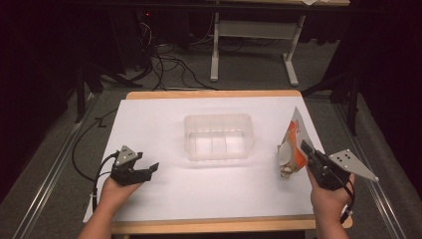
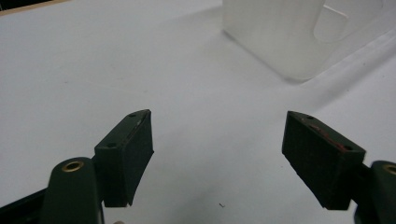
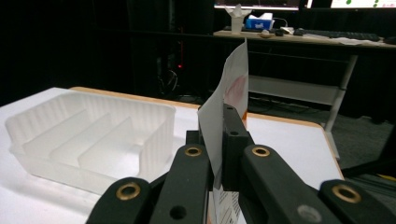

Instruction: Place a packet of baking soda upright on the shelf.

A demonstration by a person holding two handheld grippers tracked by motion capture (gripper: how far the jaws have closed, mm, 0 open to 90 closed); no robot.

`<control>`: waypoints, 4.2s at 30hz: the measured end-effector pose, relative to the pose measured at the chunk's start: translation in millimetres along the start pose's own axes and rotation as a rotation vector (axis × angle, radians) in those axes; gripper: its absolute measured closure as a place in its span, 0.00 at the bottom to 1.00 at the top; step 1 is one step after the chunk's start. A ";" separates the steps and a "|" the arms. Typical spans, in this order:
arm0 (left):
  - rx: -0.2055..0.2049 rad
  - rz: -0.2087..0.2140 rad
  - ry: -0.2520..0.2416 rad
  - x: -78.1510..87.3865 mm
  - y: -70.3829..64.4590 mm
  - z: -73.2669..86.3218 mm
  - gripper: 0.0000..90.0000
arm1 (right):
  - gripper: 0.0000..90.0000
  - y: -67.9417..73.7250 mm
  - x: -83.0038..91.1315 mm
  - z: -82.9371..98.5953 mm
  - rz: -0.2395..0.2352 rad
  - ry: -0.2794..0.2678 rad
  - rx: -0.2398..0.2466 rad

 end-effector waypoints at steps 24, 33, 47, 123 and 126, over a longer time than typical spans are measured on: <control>0.009 0.001 -0.009 1.6 1.6 -0.8 0.28 | 1.00 19.7 -23.9 -58.7 -0.056 -0.062 0.059; 0.011 0.003 -0.010 2.7 2.2 -1.0 0.28 | 1.00 43.9 -41.9 -86.4 -0.107 -0.087 0.090; 0.016 0.003 -0.018 3.3 2.7 -1.7 0.28 | 1.00 85.6 -85.0 -97.2 -0.195 -0.069 0.124; 0.014 0.019 -0.021 4.3 2.1 -2.7 0.28 | 1.00 149.3 -226.0 -33.5 -0.306 0.014 0.077; 0.014 0.019 -0.021 4.3 2.1 -2.6 0.28 | 0.99 148.1 -223.6 -30.4 -0.301 0.014 0.065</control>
Point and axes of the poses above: each handheld gripper's, and its own axes: x roughly backward along the jaws, z roughly out of its underside, y roughly to its left, the point moved 7 cm from there along -x, roughly forward along the jaws, and after that the axes turned 14 degrees about -z, right-handed, at the moved point
